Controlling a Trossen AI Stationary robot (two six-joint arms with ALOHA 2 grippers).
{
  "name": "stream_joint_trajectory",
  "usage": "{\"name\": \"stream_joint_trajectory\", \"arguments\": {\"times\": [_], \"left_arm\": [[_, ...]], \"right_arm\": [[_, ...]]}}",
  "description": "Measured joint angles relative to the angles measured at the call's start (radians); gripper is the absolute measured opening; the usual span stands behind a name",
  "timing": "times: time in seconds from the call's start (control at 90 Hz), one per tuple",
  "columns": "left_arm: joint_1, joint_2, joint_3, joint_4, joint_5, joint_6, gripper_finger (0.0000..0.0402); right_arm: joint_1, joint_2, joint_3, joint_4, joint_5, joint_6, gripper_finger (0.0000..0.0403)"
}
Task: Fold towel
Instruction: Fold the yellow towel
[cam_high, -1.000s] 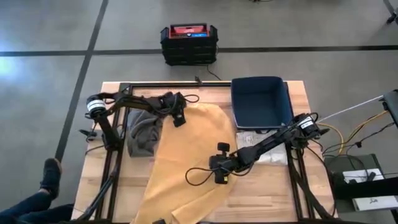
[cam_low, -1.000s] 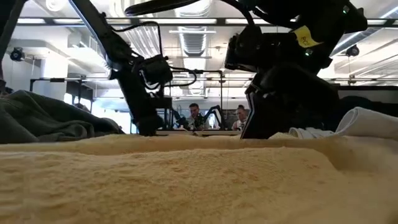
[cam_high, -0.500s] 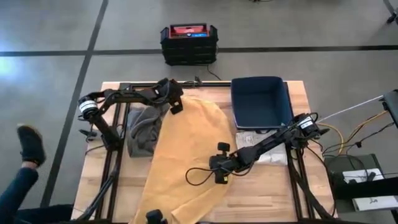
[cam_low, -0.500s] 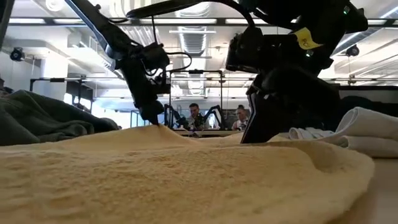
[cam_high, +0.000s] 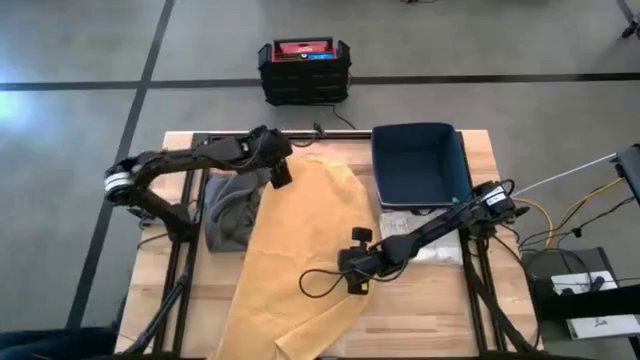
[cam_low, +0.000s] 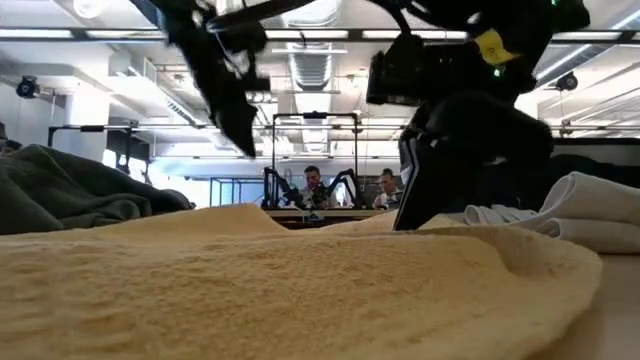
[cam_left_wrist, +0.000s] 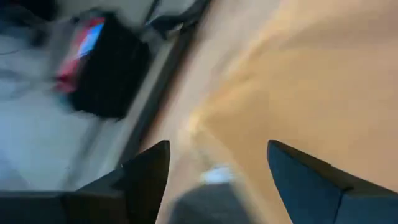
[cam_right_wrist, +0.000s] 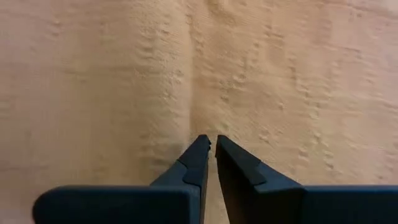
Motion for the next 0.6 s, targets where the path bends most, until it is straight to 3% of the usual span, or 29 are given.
{"name": "stream_joint_trajectory", "arguments": {"times": [0.078, 0.156, 0.344, 0.489, 0.6], "left_arm": [[-0.078, -0.071, -0.046, -0.010, 0.125, -0.100, 0.0246], [-0.180, -0.124, -0.116, -0.013, 0.149, -0.199, 0.0236], [-0.469, -0.163, -0.299, 0.035, 0.130, -0.504, 0.0208], [-0.676, -0.120, -0.417, 0.214, 0.030, -0.738, 0.0188], [-0.770, -0.062, -0.467, 0.329, -0.005, -0.867, 0.0172]], "right_arm": [[0.002, -0.014, 0.021, -0.028, 0.001, 0.002, 0.0018], [0.002, -0.027, 0.026, -0.030, 0.002, 0.003, 0.0018], [-0.010, -0.032, 0.034, -0.051, 0.003, -0.015, 0.0018], [-0.067, -0.032, 0.114, -0.073, 0.013, -0.043, 0.0018], [-0.144, -0.032, 0.215, -0.180, 0.066, -0.069, 0.0018]]}}
